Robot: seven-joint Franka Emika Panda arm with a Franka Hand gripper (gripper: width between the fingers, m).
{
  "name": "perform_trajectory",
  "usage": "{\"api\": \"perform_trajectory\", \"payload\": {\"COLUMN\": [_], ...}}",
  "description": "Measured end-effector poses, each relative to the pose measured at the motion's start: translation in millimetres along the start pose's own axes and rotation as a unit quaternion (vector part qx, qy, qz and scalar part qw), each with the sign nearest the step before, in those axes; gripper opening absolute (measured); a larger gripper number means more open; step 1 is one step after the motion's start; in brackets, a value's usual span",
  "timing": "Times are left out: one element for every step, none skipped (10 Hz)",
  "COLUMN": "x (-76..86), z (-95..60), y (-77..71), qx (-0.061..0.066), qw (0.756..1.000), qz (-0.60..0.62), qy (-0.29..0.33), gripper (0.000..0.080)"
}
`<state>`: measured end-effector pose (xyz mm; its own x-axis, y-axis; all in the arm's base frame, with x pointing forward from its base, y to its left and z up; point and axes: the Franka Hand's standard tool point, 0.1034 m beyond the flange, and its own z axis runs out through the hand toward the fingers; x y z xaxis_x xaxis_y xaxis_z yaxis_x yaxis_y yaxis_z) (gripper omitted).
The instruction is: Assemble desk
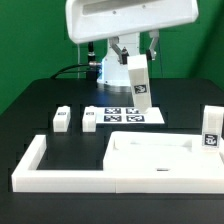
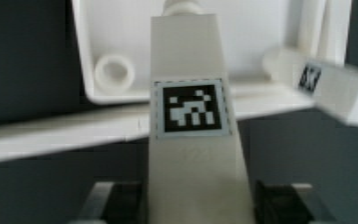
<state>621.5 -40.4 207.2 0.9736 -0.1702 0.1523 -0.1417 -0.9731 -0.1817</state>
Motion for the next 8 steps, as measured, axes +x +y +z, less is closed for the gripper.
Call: {"api": "perform_trajectory", "payload": {"x": [1.8,0.4,4.9,4.6,2.7,-3.3,-7.1,-6.4], "z": [1.7,3.0,2.2,3.1,5.5,12.6,18.0,16.8], "y": [3.0,5.6,9.8,13.2,16.9,23.5,25.9,29.4], "qx": [-0.013,-0.021,-0.032,-0.043,-0.053,-0.066,-0.068,-0.073], "qw": [0.999,0.997,0.993,0.988,0.985,0.981,0.981,0.979], "qz": [0.001,0.002,0.002,-0.001,-0.003,-0.002,-0.002,-0.001], "qy": [0.049,0.075,0.116,0.145,0.164,0.184,0.180,0.190], "gripper": [0.0288,0.0288,0.0288,0.0288,0.0288,0.0288,0.0288,0.0288]}}
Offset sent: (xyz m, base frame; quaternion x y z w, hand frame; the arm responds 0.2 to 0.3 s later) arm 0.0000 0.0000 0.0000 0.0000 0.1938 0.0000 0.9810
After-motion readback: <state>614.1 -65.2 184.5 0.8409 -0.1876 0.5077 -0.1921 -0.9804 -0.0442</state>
